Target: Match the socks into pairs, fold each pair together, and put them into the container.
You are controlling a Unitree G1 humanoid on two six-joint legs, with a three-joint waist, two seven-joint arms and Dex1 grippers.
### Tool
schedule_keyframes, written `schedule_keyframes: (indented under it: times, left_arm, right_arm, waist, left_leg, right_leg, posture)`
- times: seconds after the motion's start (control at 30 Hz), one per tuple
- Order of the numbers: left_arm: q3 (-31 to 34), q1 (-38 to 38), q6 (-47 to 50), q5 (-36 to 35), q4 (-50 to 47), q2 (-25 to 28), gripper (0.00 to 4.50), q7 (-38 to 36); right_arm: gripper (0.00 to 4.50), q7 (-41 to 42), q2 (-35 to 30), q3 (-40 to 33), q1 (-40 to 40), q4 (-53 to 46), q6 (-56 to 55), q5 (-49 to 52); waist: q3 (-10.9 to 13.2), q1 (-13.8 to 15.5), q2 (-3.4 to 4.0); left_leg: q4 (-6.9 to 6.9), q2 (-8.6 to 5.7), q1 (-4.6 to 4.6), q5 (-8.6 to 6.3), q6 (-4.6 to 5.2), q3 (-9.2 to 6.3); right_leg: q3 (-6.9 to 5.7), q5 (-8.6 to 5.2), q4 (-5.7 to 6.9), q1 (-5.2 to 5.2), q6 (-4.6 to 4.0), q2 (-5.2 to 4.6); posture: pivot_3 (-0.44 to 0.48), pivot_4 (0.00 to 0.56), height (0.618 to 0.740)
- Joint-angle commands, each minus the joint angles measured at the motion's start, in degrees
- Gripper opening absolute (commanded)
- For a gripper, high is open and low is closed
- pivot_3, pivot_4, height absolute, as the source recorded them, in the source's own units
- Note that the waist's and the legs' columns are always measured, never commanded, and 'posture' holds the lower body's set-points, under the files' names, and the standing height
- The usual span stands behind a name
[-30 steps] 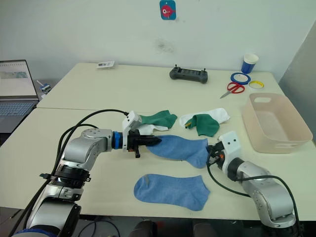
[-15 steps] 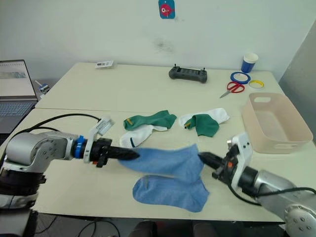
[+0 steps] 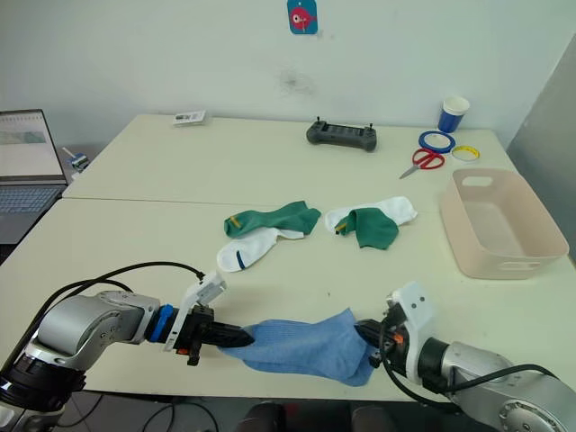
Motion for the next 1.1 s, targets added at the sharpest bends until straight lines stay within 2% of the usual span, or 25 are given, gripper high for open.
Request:
schedule_keyframes:
  times: [0.03,0.4,0.53,0.77,0.87,1.07,1.1]
  left_arm:
    - [0.79,0.09,-0.49,-1.17,-2.48,0.26,0.0,0.21]
    - [3.09,3.67,-3.4,-1.34,-5.3,-2.46,0.0,5.63]
    - [4.26,4.51,-5.18,-1.37,-5.78,-3.74,0.0,7.57]
    - [4.33,5.33,-7.23,-1.4,-5.24,-4.7,0.0,8.31]
    - [3.83,6.65,-11.0,0.02,-6.54,-3.58,0.59,6.96]
    - [7.86,8.81,-11.78,-2.05,-7.98,-1.34,2.43,6.2]
    - [8.06,9.06,-12.04,-1.76,-7.77,-0.65,2.48,6.0]
  right_arm:
    - [0.03,0.85,-0.94,-0.54,1.09,-1.26,-2.89,-0.84]
    - [0.03,2.53,-4.03,3.35,4.34,-1.74,-6.4,-7.43]
    - [0.03,3.21,-4.53,2.75,4.75,-2.21,-6.74,-7.19]
    - [0.03,3.66,-5.81,4.43,5.18,-1.91,-7.45,-10.4]
    - [0.65,4.68,-6.91,4.67,5.66,-1.89,-8.43,-12.46]
    - [2.7,6.3,-5.9,1.89,5.86,-2.57,-11.05,-11.88]
    - [3.05,6.4,-5.66,1.59,6.35,-2.47,-11.45,-12.1]
  waist:
    - [0.0,0.0,0.0]
    - [0.0,0.19,0.0]
    - [0.0,0.31,-0.01]
    - [0.0,0.44,-0.01]
    - [0.0,0.48,-0.01]
    - [0.0,0.48,-0.01]
    - [0.0,0.49,-0.01]
  left_leg:
    - [0.0,0.0,0.0,0.0,0.0,0.0]
    - [-0.01,0.0,0.0,0.0,0.0,0.03]
    - [-0.01,0.0,0.01,0.0,0.0,0.04]
    - [-0.01,-0.01,0.02,0.0,-0.01,0.05]
    - [-0.01,-0.01,0.0,0.0,-0.01,0.06]
    - [-0.01,0.02,0.02,0.0,-0.01,0.04]
    - [-0.01,0.02,0.02,0.0,-0.01,0.04]
  right_leg:
    - [0.0,0.0,0.0,0.0,0.0,0.0]
    - [0.03,-0.01,-0.01,-0.01,0.0,0.0]
    - [0.06,-0.01,-0.01,0.0,0.0,-0.01]
    - [0.04,0.0,-0.01,0.0,0.0,0.0]
    - [0.04,-0.01,-0.02,0.0,0.0,-0.01]
    - [0.07,-0.02,-0.01,0.0,-0.02,0.0]
    - [0.06,-0.02,0.0,0.0,-0.02,0.0]
  posture:
    - [0.0,0.15,0.74]
    - [0.0,0.15,0.74]
    - [0.0,0.15,0.74]
    - [0.0,0.15,0.74]
    - [0.0,0.15,0.74]
    - [0.0,0.15,0.74]
    - [0.0,0.15,0.74]
